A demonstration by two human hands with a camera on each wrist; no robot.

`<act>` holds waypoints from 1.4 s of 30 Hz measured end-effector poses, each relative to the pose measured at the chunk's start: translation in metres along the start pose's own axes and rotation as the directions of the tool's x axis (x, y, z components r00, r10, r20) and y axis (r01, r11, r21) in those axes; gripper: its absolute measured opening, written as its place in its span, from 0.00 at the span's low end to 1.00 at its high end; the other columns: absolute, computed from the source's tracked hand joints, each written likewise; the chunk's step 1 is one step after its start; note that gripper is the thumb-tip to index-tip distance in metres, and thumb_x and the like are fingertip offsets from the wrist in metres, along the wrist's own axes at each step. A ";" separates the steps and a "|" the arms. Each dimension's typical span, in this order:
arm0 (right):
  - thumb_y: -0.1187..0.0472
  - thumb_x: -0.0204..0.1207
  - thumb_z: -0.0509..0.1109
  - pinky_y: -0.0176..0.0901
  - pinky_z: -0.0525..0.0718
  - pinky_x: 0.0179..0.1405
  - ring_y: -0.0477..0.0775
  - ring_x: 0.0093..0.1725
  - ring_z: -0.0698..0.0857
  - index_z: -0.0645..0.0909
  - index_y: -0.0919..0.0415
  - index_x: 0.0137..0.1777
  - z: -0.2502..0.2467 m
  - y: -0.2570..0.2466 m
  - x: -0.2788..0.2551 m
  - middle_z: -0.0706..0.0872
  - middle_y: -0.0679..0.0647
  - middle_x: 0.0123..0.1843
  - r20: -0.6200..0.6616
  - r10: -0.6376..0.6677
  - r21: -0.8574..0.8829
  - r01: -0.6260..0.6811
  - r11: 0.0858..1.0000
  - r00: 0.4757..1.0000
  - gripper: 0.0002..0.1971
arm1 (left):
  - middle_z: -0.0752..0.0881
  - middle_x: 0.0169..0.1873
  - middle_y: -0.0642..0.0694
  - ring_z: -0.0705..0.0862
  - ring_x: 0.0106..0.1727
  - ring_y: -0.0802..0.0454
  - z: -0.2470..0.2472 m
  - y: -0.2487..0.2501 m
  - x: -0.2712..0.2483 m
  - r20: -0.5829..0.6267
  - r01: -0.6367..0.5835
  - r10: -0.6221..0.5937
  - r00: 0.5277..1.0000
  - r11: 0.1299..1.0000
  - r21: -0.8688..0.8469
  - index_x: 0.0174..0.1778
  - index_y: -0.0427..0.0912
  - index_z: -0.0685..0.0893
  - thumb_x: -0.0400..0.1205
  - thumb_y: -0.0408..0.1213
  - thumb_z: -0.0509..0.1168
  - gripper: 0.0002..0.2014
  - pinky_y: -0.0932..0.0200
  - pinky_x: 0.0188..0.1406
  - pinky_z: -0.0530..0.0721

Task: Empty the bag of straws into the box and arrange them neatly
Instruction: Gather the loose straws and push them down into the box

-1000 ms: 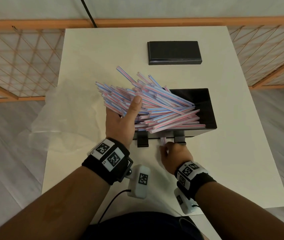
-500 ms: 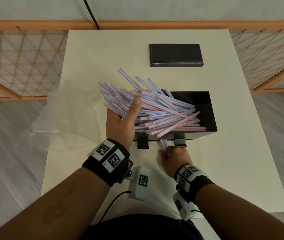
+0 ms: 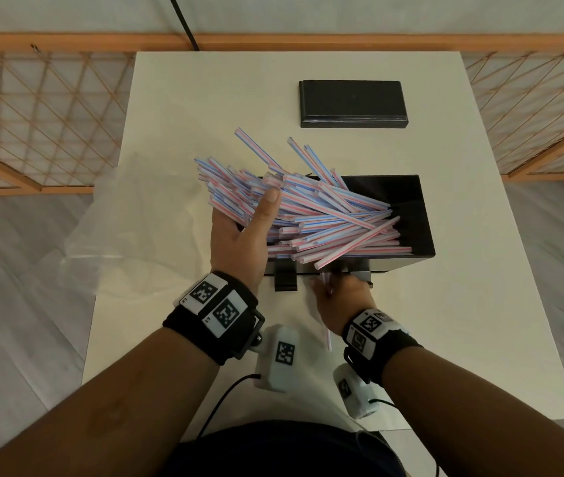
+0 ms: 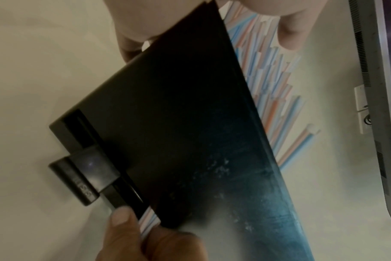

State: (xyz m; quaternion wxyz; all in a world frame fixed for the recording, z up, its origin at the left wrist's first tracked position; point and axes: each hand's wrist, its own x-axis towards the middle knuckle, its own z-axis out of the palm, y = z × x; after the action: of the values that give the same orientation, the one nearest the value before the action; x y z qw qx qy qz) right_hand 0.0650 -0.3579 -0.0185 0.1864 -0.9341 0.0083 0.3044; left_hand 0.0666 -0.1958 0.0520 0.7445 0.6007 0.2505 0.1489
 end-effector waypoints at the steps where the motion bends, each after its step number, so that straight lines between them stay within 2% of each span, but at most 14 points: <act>1: 0.40 0.84 0.59 0.47 0.82 0.50 0.66 0.54 0.87 0.82 0.59 0.58 0.001 0.002 -0.001 0.89 0.62 0.53 0.028 -0.002 -0.013 0.003 1.000 1.000 0.23 | 0.87 0.73 0.49 0.85 0.74 0.55 0.000 0.000 0.000 -0.002 -0.001 0.001 1.000 1.000 -0.003 0.83 0.42 0.75 0.73 0.58 0.76 0.43 0.48 0.79 0.81; 5: 0.41 0.85 0.56 0.48 0.82 0.52 0.65 0.58 0.86 0.80 0.58 0.51 0.008 0.011 -0.014 0.88 0.61 0.57 0.136 -0.008 -0.070 0.018 0.997 0.991 0.21 | 0.89 0.69 0.47 0.88 0.71 0.54 0.001 0.000 -0.001 0.002 0.014 -0.014 1.000 0.999 -0.036 0.81 0.38 0.77 0.75 0.53 0.76 0.40 0.54 0.74 0.85; 8: 0.41 0.86 0.54 0.48 0.82 0.55 0.64 0.59 0.85 0.79 0.57 0.53 0.012 0.017 -0.026 0.86 0.60 0.60 0.200 -0.008 -0.073 0.023 0.997 0.980 0.21 | 0.91 0.65 0.47 0.89 0.68 0.53 0.002 -0.003 -0.001 0.004 0.029 -0.029 1.000 0.999 -0.029 0.79 0.37 0.78 0.76 0.52 0.76 0.38 0.52 0.72 0.86; 12: 0.42 0.86 0.53 0.48 0.80 0.55 0.64 0.59 0.85 0.78 0.57 0.53 0.012 0.024 -0.036 0.85 0.61 0.60 0.273 -0.042 -0.115 0.076 0.990 0.961 0.20 | 0.87 0.72 0.43 0.86 0.73 0.50 0.003 -0.004 -0.002 -0.016 0.005 -0.005 1.000 1.000 0.007 0.82 0.37 0.75 0.71 0.65 0.79 0.49 0.41 0.79 0.81; 17: 0.45 0.86 0.55 0.49 0.85 0.45 0.61 0.45 0.87 0.74 0.57 0.46 0.005 0.031 -0.046 0.83 0.57 0.49 0.441 -0.060 -0.140 0.135 0.981 0.895 0.16 | 0.87 0.69 0.51 0.86 0.71 0.56 0.006 -0.003 -0.003 -0.080 -0.036 0.038 0.996 0.999 0.026 0.74 0.52 0.77 0.62 0.74 0.79 0.48 0.46 0.77 0.83; 22: 0.44 0.84 0.56 0.48 0.82 0.56 0.63 0.58 0.84 0.81 0.60 0.54 -0.002 0.041 -0.047 0.84 0.60 0.58 0.491 -0.083 -0.282 0.249 0.927 0.867 0.21 | 0.89 0.64 0.51 0.89 0.67 0.53 0.002 -0.002 -0.002 -0.069 -0.060 0.061 0.996 0.998 0.005 0.66 0.55 0.79 0.61 0.74 0.79 0.42 0.46 0.72 0.85; 26: 0.45 0.82 0.59 0.46 0.83 0.52 0.60 0.47 0.83 0.73 0.58 0.34 -0.011 0.049 -0.052 0.80 0.54 0.38 0.601 -0.025 -0.338 0.282 0.898 0.799 0.19 | 0.89 0.63 0.53 0.88 0.68 0.55 0.002 -0.002 -0.002 -0.058 -0.074 0.075 0.996 0.997 0.012 0.64 0.59 0.79 0.61 0.75 0.78 0.40 0.53 0.70 0.85; 28: 0.45 0.81 0.59 0.49 0.85 0.54 0.59 0.45 0.84 0.76 0.58 0.34 -0.014 0.054 -0.057 0.84 0.54 0.39 0.629 -0.023 -0.344 0.305 0.888 0.777 0.20 | 0.89 0.61 0.55 0.88 0.66 0.56 0.000 -0.001 -0.002 -0.054 -0.069 0.071 0.996 0.997 0.026 0.62 0.59 0.79 0.62 0.76 0.78 0.38 0.54 0.69 0.85; 31: 0.46 0.83 0.58 0.47 0.81 0.59 0.58 0.56 0.84 0.84 0.56 0.54 -0.020 0.060 -0.064 0.85 0.55 0.56 0.598 -0.110 -0.327 0.367 0.871 0.794 0.17 | 0.89 0.51 0.54 0.89 0.52 0.66 -0.004 0.000 -0.002 -0.075 -0.044 0.047 0.996 0.998 0.038 0.59 0.46 0.80 0.65 0.71 0.76 0.37 0.62 0.57 0.86; 33: 0.49 0.86 0.57 0.43 0.76 0.57 0.57 0.57 0.81 0.83 0.56 0.58 -0.026 0.059 -0.066 0.82 0.55 0.58 0.553 -0.223 -0.269 0.426 0.864 0.802 0.16 | 0.82 0.40 0.56 0.82 0.35 0.73 -0.010 0.004 -0.004 -0.095 -0.025 0.028 0.995 0.999 0.036 0.52 0.43 0.77 0.67 0.67 0.72 0.32 0.71 0.42 0.81; 34: 0.51 0.86 0.57 0.43 0.76 0.54 0.57 0.54 0.82 0.82 0.56 0.56 -0.029 0.059 -0.065 0.83 0.55 0.54 0.528 -0.267 -0.230 0.438 0.869 0.806 0.14 | 0.80 0.39 0.57 0.80 0.32 0.73 -0.013 0.006 -0.005 -0.100 -0.012 0.015 0.995 0.999 0.038 0.50 0.46 0.76 0.67 0.67 0.70 0.29 0.71 0.40 0.78; 37: 0.51 0.84 0.58 0.47 0.81 0.40 0.57 0.36 0.81 0.75 0.55 0.43 -0.041 0.055 -0.060 0.80 0.49 0.35 0.454 -0.302 -0.128 0.396 0.909 0.839 0.12 | 0.83 0.45 0.59 0.84 0.43 0.75 -0.022 0.011 -0.010 -0.109 -0.003 0.012 0.994 0.996 0.085 0.51 0.53 0.76 0.65 0.70 0.64 0.28 0.62 0.54 0.79; 40: 0.53 0.80 0.59 0.49 0.80 0.35 0.61 0.33 0.80 0.72 0.59 0.38 -0.052 0.047 -0.056 0.78 0.52 0.31 0.377 -0.364 -0.146 0.442 0.885 0.852 0.12 | 0.85 0.53 0.58 0.87 0.62 0.54 -0.031 0.012 -0.016 -0.124 -0.030 0.042 0.991 0.994 0.103 0.55 0.55 0.78 0.68 0.71 0.63 0.28 0.47 0.68 0.79; 42: 0.50 0.75 0.57 0.48 0.78 0.33 0.61 0.32 0.78 0.69 0.57 0.33 -0.058 0.035 -0.057 0.76 0.51 0.28 0.338 -0.416 -0.186 0.493 0.850 0.844 0.13 | 0.84 0.56 0.58 0.85 0.67 0.50 -0.033 0.013 -0.022 -0.111 -0.023 0.033 0.993 0.996 0.091 0.56 0.56 0.78 0.69 0.72 0.61 0.28 0.48 0.70 0.78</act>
State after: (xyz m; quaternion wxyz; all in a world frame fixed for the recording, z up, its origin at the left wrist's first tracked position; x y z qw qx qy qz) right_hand 0.0469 -0.4168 0.0455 0.1261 -0.8713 -0.2830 0.3805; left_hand 0.0310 -0.1771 0.0636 0.6994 0.6275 0.2897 0.1817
